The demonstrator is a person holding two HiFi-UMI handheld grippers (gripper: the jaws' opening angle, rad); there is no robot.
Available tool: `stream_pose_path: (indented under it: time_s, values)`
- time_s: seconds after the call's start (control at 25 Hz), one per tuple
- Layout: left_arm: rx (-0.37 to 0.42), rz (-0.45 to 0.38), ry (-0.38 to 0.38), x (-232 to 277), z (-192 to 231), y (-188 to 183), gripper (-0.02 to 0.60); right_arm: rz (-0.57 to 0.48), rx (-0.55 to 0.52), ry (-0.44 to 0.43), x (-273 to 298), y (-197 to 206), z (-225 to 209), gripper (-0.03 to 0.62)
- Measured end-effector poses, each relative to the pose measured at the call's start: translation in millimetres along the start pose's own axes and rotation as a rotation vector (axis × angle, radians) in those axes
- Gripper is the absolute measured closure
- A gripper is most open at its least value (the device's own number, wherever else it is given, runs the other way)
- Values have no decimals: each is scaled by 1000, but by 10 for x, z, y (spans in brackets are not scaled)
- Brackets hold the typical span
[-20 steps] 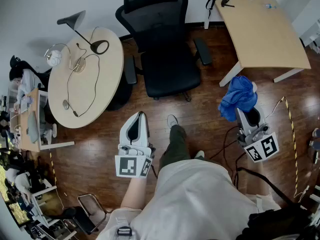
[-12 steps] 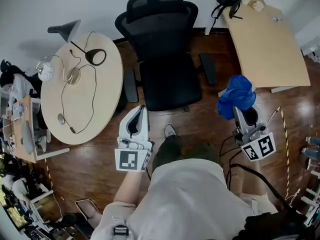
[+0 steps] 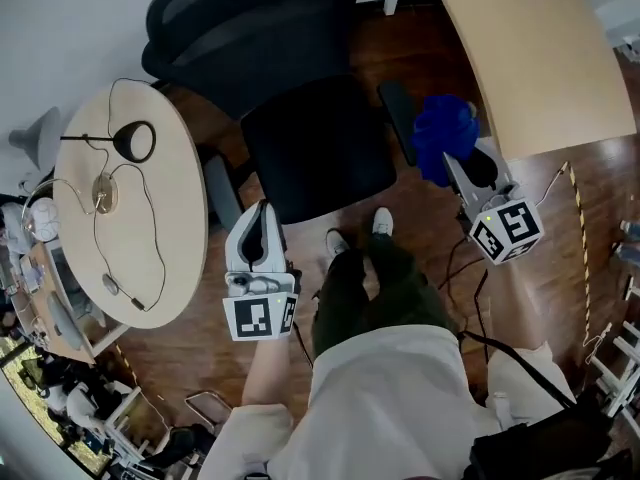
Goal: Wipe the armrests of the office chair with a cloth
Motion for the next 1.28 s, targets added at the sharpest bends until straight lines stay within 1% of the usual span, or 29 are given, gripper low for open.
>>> stream_pose_path:
  time_s: [0.04,0.12,0.2,0.28,0.32,0.36,0.4,0.52,0.64,0.72,0.76,0.8,0.84,0.88,0.92,1.0,1.04,1.08,1.16,1.2,1.28]
  values:
    - [-11,12,-4,162,-69,147,581,56,-3,3,212,225,-201,508]
    - [-31,39,-8,499,-226,464,581,195,4,10,817,804,-694,508]
    - [-49,64,3,713,-380,721,581,365,34,12,1482,1468,-1124,508]
    - [-64,88,19,777,-485,907,581,546,23,28,1977,2012,-1389,508]
    - [-66,99,24,778,-515,977,581,620,8,45,2125,2185,-1475,508]
    - [-64,110,27,770,-533,1033,581,671,1,60,2209,2288,-1535,508]
    - [-60,119,27,761,-544,1077,581,699,0,69,2235,2326,-1567,508]
    - [-45,130,28,773,-547,1160,581,705,19,65,1983,2330,-1499,510]
    - [-51,122,24,819,-475,1208,581,709,52,43,1289,2581,-1148,510]
    - [-57,113,20,833,-416,1213,581,712,77,57,780,2760,-910,510]
    - [-59,108,18,835,-386,1204,581,703,87,69,624,2803,-852,509]
    - [-64,101,13,829,-348,1192,581,682,87,72,576,2772,-818,510]
    - [-75,97,-1,811,-297,1187,581,647,75,59,630,2650,-772,510]
    - [-97,95,-27,777,-228,1192,581,602,54,24,758,2460,-688,510]
    - [-128,95,-66,727,-136,1207,581,553,25,-29,928,2227,-549,510]
    - [-189,99,-157,568,97,1244,581,461,-17,-169,1308,1697,-57,510]
    - [-200,99,-201,451,228,1251,581,422,-20,-245,1487,1462,275,510]
    - [-194,98,-242,305,375,1250,581,389,-19,-323,1653,1293,636,510]
    - [-166,107,-320,-32,735,1247,581,364,-28,-465,1980,1157,1389,510]
    - [-159,118,-355,-205,922,1249,581,372,-46,-524,2165,1161,1745,510]
    - [-172,140,-435,-553,1218,1228,581,411,-100,-629,2607,1212,2349,510]
Point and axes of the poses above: the fingertips, and each gripper's own axes: x forward along the fingers, z to its left, y out of its underside, the point moved 1 cm from there along -x, backward along the fingers, and after that the axes turned 4 degrees about -y, right-handed, at the moved point
